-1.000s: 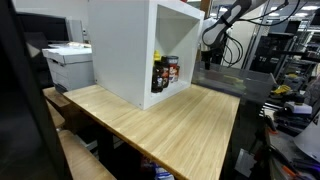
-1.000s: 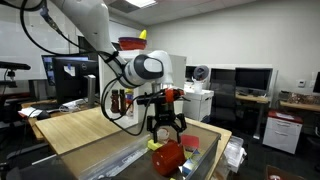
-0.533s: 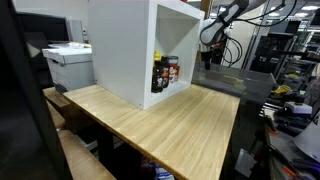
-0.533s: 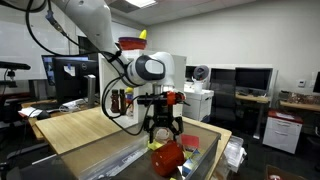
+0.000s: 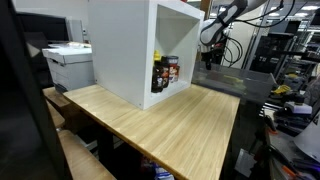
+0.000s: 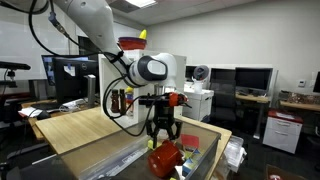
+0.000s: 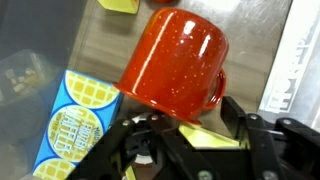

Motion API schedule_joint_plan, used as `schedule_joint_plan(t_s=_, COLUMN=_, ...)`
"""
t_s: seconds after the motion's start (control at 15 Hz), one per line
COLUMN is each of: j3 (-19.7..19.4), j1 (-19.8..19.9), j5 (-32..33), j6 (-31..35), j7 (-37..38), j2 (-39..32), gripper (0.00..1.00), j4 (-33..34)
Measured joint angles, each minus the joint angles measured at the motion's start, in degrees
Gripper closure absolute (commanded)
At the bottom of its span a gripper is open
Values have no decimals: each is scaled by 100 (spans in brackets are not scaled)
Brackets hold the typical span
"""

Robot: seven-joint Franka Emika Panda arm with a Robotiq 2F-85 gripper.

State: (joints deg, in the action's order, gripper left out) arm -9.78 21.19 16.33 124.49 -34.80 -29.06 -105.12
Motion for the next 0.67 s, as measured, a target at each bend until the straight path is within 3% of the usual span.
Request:
schedule_joint_plan(t_s=0.07, j3=0, j1=19, j5=-1, j6=-90, j7=-4, j2=-50, gripper=92, j4=99)
schedule_joint_plan(t_s=0.13, j3=0, j1=24, j5=-2, j6=-101, j7=-4, j2=-66, gripper=100, j4=124)
schedule_joint_plan(t_s=0.53, j3=-262, j1=37, j5=6, j6=519, j7=291, j2=143, gripper=97, j4=-255)
schedule_joint_plan(t_s=0.67, j3=-424, j1=14, j5=44, j6=1272, j7=882, j2=452, gripper=97, j4=-819)
